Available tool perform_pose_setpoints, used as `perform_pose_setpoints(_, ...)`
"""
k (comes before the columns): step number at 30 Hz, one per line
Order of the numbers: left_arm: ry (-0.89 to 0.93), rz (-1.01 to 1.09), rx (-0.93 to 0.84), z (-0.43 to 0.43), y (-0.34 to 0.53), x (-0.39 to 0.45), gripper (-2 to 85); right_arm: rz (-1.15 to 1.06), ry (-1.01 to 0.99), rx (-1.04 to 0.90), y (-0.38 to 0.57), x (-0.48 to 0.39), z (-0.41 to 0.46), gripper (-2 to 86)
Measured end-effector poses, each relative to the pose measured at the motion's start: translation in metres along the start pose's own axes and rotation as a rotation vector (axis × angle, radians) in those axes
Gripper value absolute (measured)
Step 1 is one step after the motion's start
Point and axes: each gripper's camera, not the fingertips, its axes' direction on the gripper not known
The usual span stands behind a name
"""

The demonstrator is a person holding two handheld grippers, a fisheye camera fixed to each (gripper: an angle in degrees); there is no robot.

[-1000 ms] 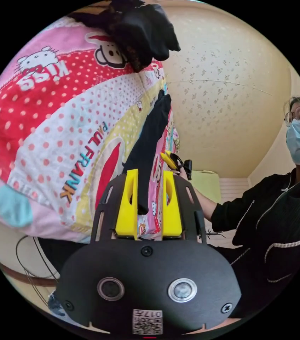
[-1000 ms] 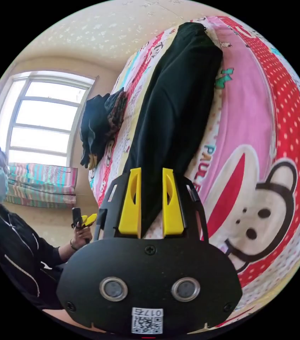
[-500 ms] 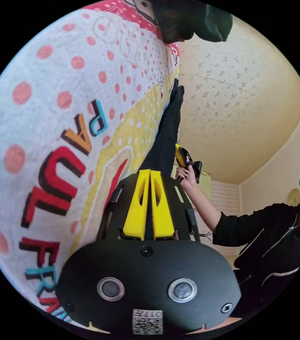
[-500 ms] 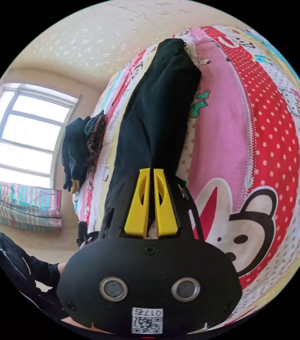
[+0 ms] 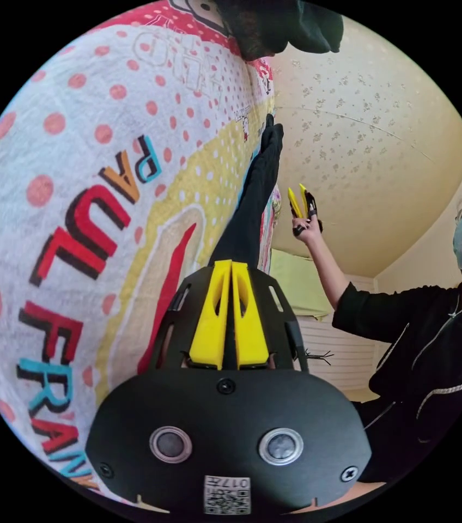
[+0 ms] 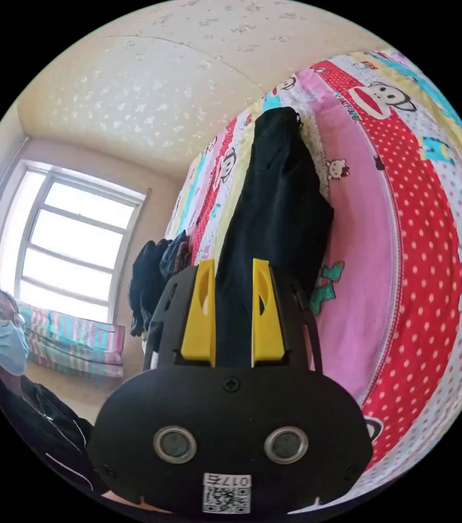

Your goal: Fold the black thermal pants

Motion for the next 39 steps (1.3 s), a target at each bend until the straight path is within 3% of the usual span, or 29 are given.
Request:
perform_pose_setpoints(7,-0.007,0.026,-0.003,0.002,0.0,-0.002,-1.0,-0.283,0.393,-0.241,-0.184,-0.059,0.179,10.2)
perform_pose_setpoints(12,0.026,0.039,0.003,0.002,-0.002,-0.008,-1.0,-0.209,0.572,-0.27,-0.187,-0.047,0.252,8.3)
perform_pose_setpoints(16,0.034,0.028,0.002,0.003,-0.005,-0.009,-1.0,-0.289,0.621,-0.144,-0.165,-0.058,0.252,3.2)
perform_pose_setpoints(20,0.039,0.021,0.001,0.005,-0.007,-0.01,-0.9,-0.279,0.464,-0.012,-0.143,-0.069,0.24,2.2)
perform_pose_setpoints(22,0.04,0.022,0.002,0.006,-0.008,-0.011,-0.8,-0.308,0.412,-0.079,-0.138,-0.065,0.258,2.5)
perform_pose_setpoints(24,0.043,0.02,0.001,0.007,-0.009,-0.011,-0.6,-0.296,0.51,-0.148,-0.138,-0.056,0.277,3.0)
perform_pose_setpoints(27,0.064,0.003,-0.003,0.008,-0.011,-0.013,0.9,-0.212,0.385,-0.13,-0.141,-0.042,0.268,5.7)
perform_pose_setpoints(30,0.102,-0.023,-0.022,0.005,-0.015,-0.01,5.2,-0.321,0.333,-0.179,-0.116,-0.064,0.251,8.1)
perform_pose_setpoints(34,-0.068,0.127,-0.081,-0.01,-0.018,0.027,8.5,-0.503,0.292,-0.353,-0.015,-0.095,0.193,8.6)
perform_pose_setpoints(39,-0.219,0.213,-0.191,-0.015,-0.024,0.044,10.7,-0.191,0.093,-0.421,0.145,-0.056,0.105,8.0)
